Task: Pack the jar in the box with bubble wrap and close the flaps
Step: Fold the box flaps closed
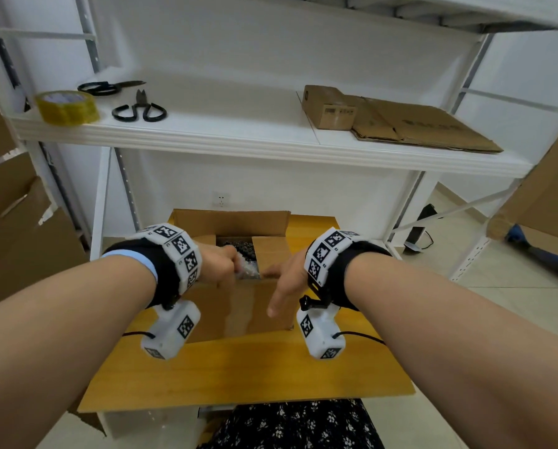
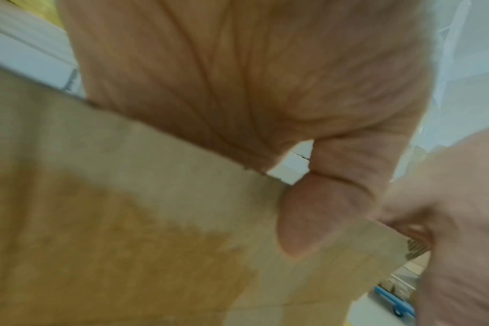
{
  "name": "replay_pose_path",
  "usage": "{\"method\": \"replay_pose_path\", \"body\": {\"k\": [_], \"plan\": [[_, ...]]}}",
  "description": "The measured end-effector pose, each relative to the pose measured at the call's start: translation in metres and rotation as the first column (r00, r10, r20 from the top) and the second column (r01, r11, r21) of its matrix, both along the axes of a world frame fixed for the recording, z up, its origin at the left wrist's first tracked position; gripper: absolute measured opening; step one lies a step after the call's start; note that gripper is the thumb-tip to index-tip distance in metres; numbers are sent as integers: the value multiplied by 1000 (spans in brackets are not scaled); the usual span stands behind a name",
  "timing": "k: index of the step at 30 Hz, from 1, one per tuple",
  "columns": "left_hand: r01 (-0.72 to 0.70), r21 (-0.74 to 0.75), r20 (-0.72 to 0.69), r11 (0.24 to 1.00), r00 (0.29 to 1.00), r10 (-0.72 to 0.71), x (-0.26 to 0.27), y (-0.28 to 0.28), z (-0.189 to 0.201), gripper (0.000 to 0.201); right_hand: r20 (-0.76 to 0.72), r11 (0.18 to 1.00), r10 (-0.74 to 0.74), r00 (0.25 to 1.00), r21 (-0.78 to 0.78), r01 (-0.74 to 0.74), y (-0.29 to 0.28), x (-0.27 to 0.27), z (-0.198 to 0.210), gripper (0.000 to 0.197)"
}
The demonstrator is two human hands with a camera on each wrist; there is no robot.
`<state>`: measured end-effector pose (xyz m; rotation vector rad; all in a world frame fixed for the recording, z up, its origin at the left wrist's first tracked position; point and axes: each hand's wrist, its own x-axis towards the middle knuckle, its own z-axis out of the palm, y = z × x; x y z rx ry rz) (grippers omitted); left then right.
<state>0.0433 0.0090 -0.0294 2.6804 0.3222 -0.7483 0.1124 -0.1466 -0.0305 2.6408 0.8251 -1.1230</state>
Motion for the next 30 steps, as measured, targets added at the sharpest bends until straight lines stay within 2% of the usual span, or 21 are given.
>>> {"method": "replay_pose_path", "body": {"k": [3, 7, 10, 13, 16, 20, 27, 30], "plan": [[-77, 5, 105, 997, 992, 76, 2, 5, -4, 48, 24, 998, -47, 999, 51, 46, 1, 7, 5, 88], [-48, 102, 112, 994, 993, 36, 7, 1, -8, 61, 250, 995, 25, 968, 89, -49, 4, 11, 6, 76], [-15, 92, 137, 996, 991, 3, 10, -1, -6, 73, 269, 992, 80, 960, 76, -104, 6, 13, 3, 77], [29, 127, 138, 991, 989, -47, 15, -4, -3, 62, 254, 991, 57, 966, 102, -85, 5, 17, 5, 84], [50, 191, 100, 980, 993, -70, 19, -12, 2, 45, 281, 989, -19, 959, 147, -24, 7, 19, 3, 79], [64, 254, 85, 965, 993, -88, 24, -21, 5, 39, 351, 984, -59, 935, 179, -5, 12, 19, -4, 73], [-101, 102, 255, 990, 964, 72, 27, -1, -26, 27, 399, 976, -146, 905, 209, 65, 20, 22, -23, 72], [-158, 74, 320, 985, 939, 126, 24, 2, -39, 41, 393, 969, -191, 900, 220, 109, 21, 22, -34, 66]]}}
